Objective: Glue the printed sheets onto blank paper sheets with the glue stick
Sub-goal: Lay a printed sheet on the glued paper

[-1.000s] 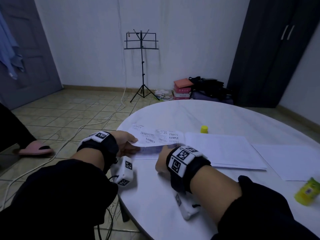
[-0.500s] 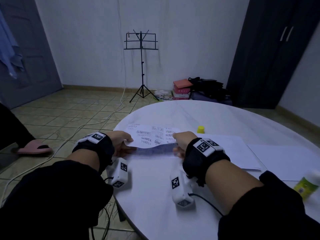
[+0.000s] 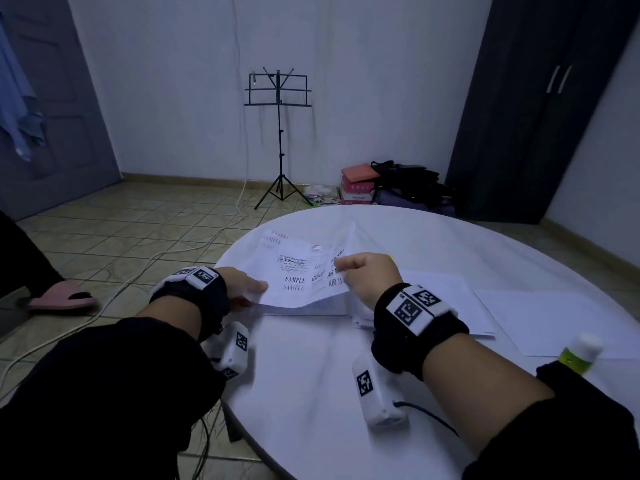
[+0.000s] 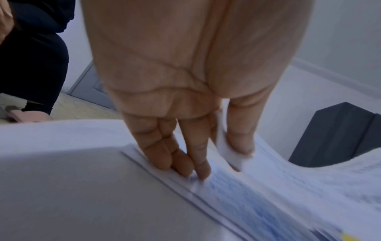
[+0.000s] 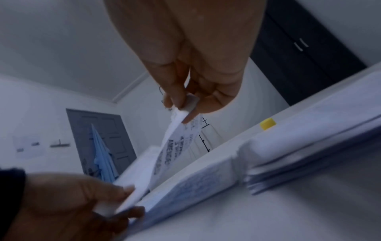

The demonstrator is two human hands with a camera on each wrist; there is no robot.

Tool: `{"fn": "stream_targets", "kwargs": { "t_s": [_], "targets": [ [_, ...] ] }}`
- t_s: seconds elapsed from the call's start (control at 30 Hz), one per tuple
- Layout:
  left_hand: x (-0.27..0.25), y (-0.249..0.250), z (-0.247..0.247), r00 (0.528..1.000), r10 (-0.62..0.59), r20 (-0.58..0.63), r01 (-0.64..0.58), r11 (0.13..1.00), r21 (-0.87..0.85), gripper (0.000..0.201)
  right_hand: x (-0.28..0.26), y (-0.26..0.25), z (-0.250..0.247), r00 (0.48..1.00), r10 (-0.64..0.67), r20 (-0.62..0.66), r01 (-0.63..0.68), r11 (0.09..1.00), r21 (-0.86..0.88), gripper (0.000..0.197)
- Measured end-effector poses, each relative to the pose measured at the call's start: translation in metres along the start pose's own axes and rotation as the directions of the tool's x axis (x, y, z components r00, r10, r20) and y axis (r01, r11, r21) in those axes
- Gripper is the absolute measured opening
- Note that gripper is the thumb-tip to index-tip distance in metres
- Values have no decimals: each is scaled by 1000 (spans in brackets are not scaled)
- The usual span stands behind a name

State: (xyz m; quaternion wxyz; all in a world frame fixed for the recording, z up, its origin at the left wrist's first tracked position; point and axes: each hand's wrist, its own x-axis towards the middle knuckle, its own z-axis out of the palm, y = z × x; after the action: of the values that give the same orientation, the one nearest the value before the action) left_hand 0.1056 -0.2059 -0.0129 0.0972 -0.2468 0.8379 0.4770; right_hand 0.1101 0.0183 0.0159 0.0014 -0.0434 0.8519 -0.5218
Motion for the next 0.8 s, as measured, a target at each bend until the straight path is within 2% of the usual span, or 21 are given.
{"fn": "stream_targets", "kwargs": {
  "t_s": [0.1, 0.17, 0.27, 0.33, 0.37, 0.4, 0.47, 0.53, 0.57, 0.63, 0.73, 0.8],
  "targets": [
    [-19, 10, 7, 993, 113, -13, -102, 932, 347, 31, -13, 4, -13, 1000, 5, 14, -3, 995, -103, 41],
    [-30, 17, 17, 987, 160, 14, -148, 868, 474, 39, -23, 6, -22, 1000, 21, 8, -19, 986, -167, 40],
    [-47, 21, 31, 975, 222, -3, -183, 807, 561, 43, -35, 13, -38, 998, 58, -10, -59, 965, -257, 36],
    [-56, 22, 39, 955, 297, 5, -246, 780, 575, 36, -49, 18, -52, 996, 85, 10, -78, 950, -304, 38],
    [-62, 22, 45, 944, 329, 12, -288, 805, 520, 34, -57, 21, -60, 994, 104, 32, -88, 940, -329, 40],
    [-69, 21, 51, 935, 353, 27, -330, 840, 430, 41, -63, 26, -69, 992, 117, 52, -91, 929, -359, 41],
    [-84, 18, 62, 919, 380, 101, -392, 873, 291, 72, -78, 39, -88, 985, 163, 64, -127, 917, -377, 39],
    [-101, 14, 75, 904, 366, 219, -419, 861, 289, 95, -96, 51, -109, 971, 229, 71, -180, 891, -416, 35],
    [-109, 13, 82, 891, 362, 273, -439, 841, 317, 95, -104, 57, -118, 959, 268, 90, -198, 864, -464, 32],
    [-124, 13, 99, 870, 340, 357, -467, 801, 375, 83, -120, 69, -135, 931, 337, 139, -205, 799, -565, 29],
    [-138, 11, 122, 855, 305, 419, -488, 746, 453, 64, -139, 85, -153, 908, 396, 140, -226, 742, -631, 25],
    [-140, 11, 133, 852, 275, 446, -476, 761, 440, 58, -148, 92, -162, 903, 411, 124, -234, 714, -660, 29]
  ]
}}
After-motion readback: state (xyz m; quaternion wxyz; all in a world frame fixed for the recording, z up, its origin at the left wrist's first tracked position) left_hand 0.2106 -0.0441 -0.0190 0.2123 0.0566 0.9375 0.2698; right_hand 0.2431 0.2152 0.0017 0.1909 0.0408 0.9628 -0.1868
